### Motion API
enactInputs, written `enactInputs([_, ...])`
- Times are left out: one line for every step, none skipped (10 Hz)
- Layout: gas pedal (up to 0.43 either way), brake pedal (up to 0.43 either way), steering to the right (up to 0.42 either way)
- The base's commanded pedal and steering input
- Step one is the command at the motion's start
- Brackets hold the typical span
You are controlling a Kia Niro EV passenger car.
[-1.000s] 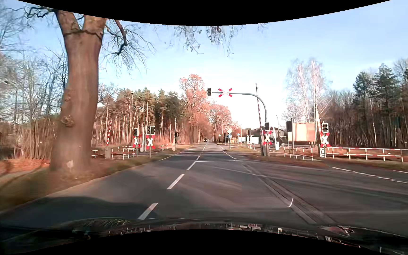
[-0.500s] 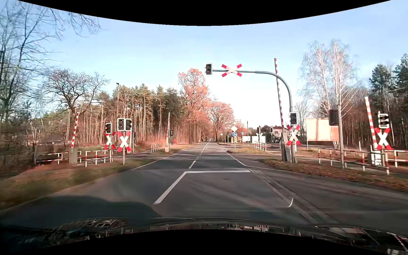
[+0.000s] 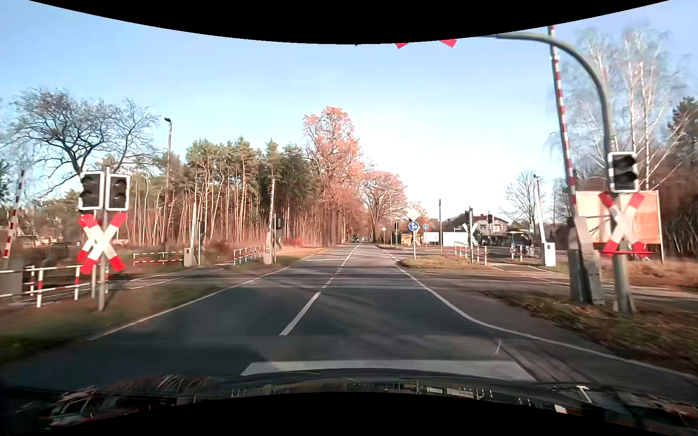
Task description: Follow the waypoints while adhering to traffic rules and regulations
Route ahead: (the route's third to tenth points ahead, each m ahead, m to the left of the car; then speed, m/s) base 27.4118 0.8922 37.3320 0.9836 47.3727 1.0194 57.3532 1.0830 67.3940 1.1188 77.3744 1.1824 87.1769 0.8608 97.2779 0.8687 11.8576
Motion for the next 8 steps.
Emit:
enactInputs([0.079,0.000,-0.009])
enactInputs([0.079,0.000,-0.010])
enactInputs([0.079,0.000,-0.009])
enactInputs([0.079,0.000,-0.010])
enactInputs([0.110,0.000,-0.010])
enactInputs([0.110,0.000,-0.009])
enactInputs([0.110,0.000,-0.009])
enactInputs([0.110,0.000,-0.006])
